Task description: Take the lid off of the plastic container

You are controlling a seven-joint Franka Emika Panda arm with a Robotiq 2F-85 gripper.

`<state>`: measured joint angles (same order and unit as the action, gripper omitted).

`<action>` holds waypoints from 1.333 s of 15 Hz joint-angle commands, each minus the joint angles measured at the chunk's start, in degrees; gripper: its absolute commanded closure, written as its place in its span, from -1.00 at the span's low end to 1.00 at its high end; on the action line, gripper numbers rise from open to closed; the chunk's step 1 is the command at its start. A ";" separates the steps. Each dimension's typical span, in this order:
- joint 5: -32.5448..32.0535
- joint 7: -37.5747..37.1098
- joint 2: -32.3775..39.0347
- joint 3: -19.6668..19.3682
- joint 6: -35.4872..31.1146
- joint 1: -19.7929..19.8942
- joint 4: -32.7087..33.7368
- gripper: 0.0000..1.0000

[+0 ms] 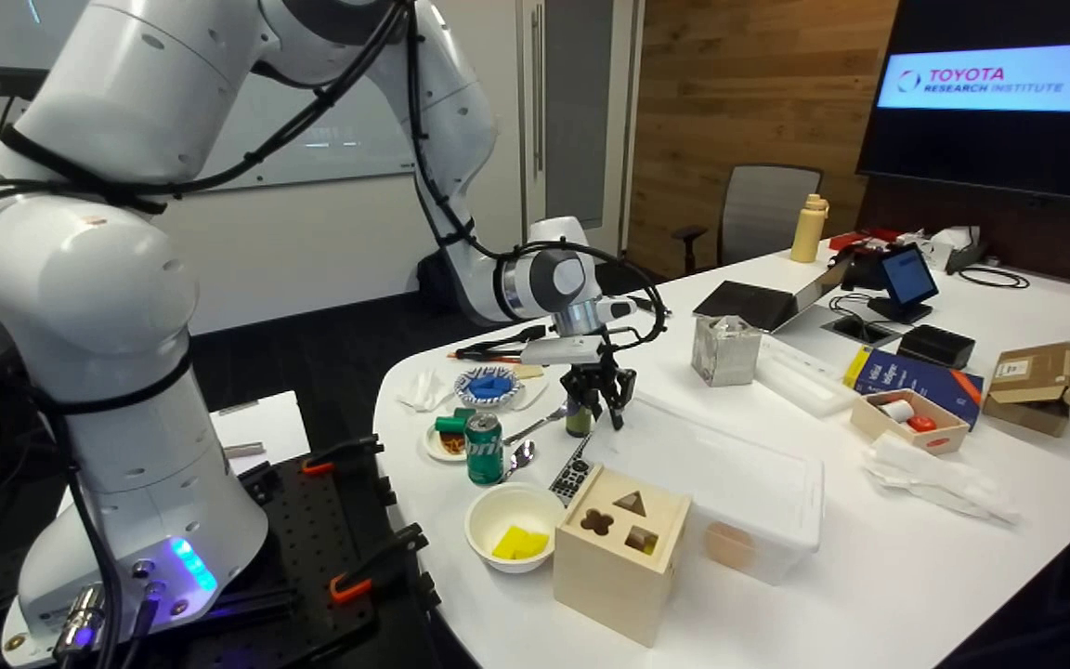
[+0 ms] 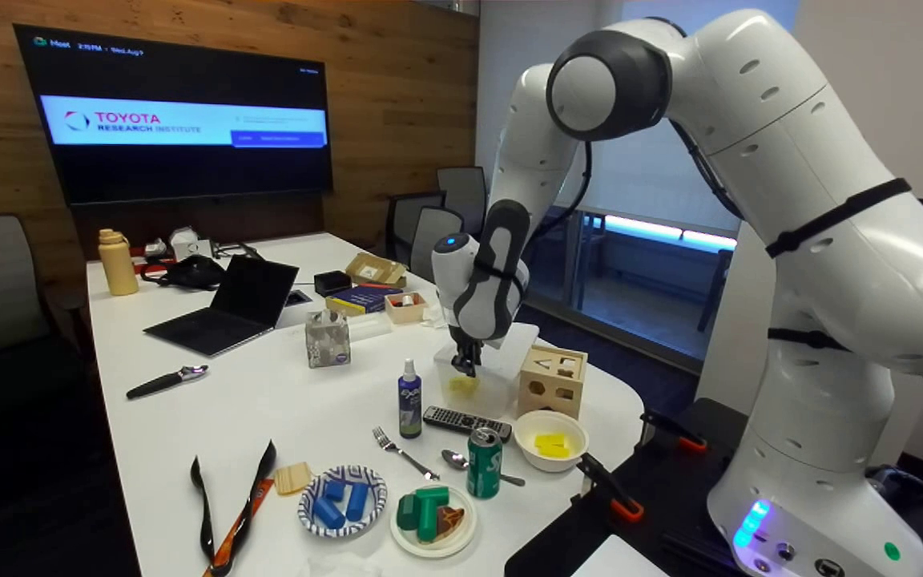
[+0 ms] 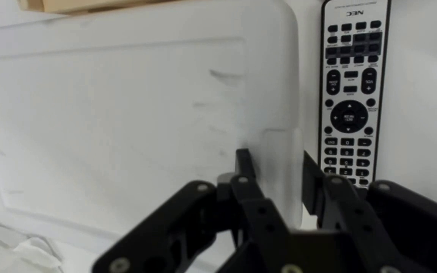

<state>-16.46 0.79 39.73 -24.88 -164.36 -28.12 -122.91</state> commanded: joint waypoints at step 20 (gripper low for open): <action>0.53 9.30 -7.13 23.13 10.09 24.84 2.20 0.84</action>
<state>-15.76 10.43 33.74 -2.08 -154.11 -3.29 -119.65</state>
